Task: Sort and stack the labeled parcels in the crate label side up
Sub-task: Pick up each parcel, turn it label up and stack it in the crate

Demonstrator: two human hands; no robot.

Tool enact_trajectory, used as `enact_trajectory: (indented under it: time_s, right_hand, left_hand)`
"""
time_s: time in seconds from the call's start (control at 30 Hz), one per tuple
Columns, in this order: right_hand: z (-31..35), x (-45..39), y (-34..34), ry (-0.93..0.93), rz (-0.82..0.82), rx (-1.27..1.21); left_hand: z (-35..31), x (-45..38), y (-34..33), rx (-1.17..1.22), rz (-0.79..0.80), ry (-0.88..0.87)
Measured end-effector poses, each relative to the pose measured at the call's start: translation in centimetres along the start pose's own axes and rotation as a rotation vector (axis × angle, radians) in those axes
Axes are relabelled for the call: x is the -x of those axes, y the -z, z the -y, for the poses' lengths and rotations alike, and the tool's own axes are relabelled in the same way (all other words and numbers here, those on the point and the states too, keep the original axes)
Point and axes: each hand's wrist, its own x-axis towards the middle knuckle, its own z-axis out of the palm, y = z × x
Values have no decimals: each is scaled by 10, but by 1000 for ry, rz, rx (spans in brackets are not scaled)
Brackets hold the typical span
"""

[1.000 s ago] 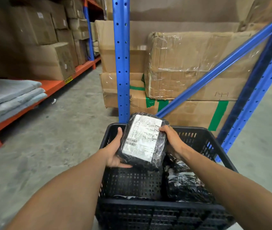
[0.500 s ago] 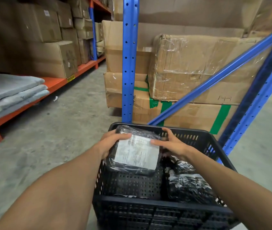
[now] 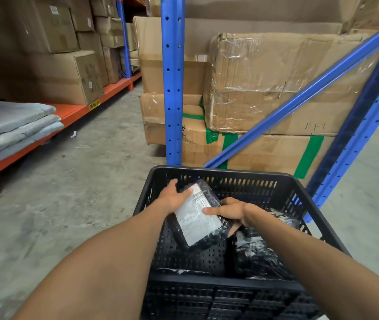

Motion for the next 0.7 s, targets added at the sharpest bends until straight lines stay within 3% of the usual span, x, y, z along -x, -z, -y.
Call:
enact_trajectory:
  time_s: [0.1, 0.17, 0.33, 0.5, 0.7]
  right_hand:
    - [-5, -16, -13, -110, -34, -177]
    - [-8, -28, -20, -173, 29, -274]
    - [-18, -57, -41, -267, 143, -285]
    - [-22, -79, -59, -319, 119, 7]
    - [-41, -104, -72, -313, 217, -38]
  left_hand:
    - [30, -3, -15, -66, 188, 319]
    - [50, -9, -22, -33, 236, 438]
    - [86, -36, -27, 38, 162, 471]
    - [110, -48, -46, 8, 214, 536]
    - [120, -60, -61, 10, 167, 566]
